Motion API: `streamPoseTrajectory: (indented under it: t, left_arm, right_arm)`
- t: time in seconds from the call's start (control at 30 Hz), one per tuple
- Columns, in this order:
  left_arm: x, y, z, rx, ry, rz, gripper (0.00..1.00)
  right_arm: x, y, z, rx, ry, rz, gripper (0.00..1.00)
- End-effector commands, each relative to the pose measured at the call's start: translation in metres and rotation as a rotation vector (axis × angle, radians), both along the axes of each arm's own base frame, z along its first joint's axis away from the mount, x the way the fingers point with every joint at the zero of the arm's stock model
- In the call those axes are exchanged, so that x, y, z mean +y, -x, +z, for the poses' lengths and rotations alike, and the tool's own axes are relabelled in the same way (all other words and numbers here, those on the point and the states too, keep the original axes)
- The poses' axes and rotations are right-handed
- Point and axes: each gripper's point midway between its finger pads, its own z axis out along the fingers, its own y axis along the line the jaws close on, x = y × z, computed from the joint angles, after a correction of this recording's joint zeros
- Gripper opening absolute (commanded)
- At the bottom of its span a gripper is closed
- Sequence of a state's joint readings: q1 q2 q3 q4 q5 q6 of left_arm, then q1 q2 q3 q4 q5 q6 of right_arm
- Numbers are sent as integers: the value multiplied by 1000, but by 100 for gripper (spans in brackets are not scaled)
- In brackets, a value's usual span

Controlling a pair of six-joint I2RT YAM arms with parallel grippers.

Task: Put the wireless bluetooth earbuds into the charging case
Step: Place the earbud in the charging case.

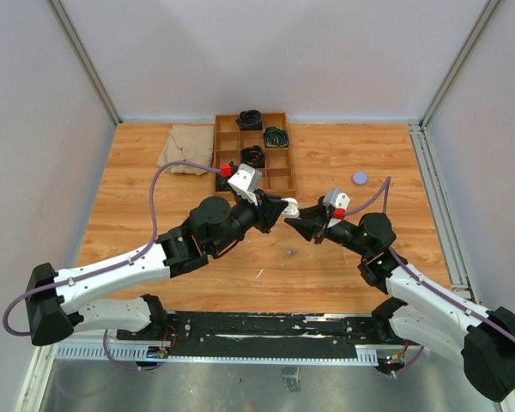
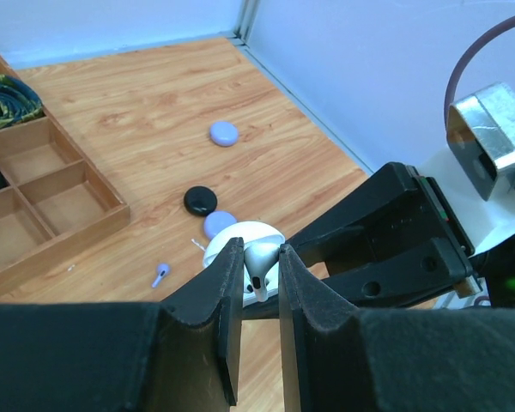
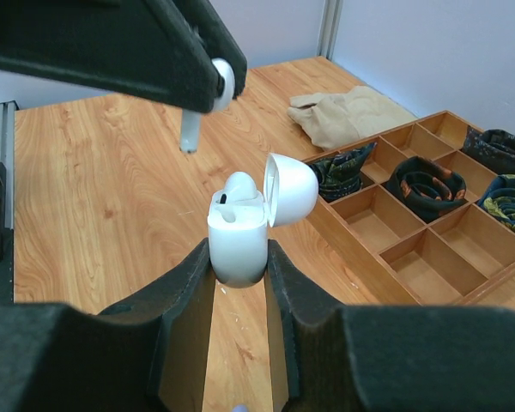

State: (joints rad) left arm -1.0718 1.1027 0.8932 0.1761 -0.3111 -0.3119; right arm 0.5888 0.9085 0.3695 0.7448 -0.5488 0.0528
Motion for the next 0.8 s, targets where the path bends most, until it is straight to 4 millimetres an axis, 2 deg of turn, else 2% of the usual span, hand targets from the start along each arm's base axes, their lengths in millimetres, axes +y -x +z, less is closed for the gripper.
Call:
streamPoseTrajectory:
  t: [0.0, 0.77]
  left_arm:
    - [-6, -2, 3, -37, 22, 9, 15]
    - [-23, -6, -6, -50, 12, -5, 14]
  right_arm:
    - [-3, -4, 29, -57, -65, -16, 12]
    - [-4, 0, 31, -52, -77, -12, 11]
